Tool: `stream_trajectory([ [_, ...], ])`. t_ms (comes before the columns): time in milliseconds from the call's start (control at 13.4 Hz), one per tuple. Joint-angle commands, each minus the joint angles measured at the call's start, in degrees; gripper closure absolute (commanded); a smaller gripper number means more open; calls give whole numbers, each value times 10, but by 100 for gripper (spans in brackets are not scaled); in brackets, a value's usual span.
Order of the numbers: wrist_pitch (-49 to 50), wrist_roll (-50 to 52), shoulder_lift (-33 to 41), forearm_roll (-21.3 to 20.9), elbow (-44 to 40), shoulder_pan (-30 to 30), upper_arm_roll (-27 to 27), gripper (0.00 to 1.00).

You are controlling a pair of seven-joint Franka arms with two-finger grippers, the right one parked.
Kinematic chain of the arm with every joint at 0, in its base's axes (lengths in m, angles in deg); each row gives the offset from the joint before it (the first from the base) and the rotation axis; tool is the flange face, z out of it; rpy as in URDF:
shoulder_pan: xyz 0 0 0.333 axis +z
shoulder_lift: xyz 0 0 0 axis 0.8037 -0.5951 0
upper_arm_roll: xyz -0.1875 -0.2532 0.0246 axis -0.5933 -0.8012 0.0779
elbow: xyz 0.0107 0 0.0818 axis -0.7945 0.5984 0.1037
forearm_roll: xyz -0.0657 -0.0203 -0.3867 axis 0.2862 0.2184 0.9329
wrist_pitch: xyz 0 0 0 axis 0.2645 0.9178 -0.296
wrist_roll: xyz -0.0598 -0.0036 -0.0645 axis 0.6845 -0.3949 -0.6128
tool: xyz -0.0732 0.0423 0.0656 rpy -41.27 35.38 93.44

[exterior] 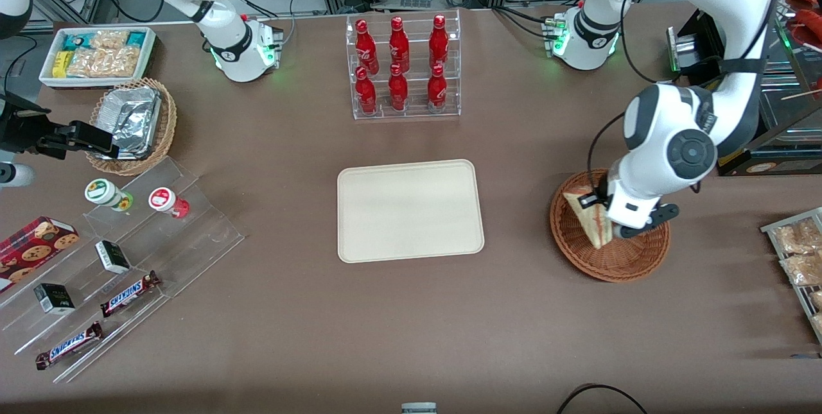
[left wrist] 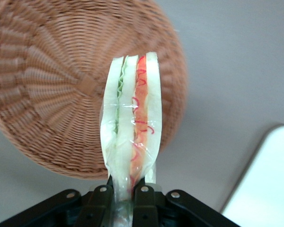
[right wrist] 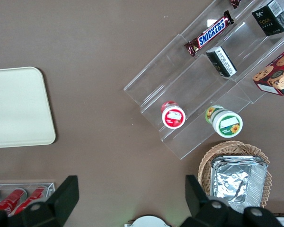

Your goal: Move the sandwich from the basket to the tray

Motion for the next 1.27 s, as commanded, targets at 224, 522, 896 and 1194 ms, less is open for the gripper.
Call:
stream_trajectory([
  [224, 21, 14, -37, -1, -66, -122, -1, 100],
  [522, 26, 82, -119, 3, -156, -210, -1, 100],
  [896, 20, 186, -225, 2, -269, -296, -1, 100],
  [1194, 18, 214, -286, -1, -336, -331, 1, 100],
])
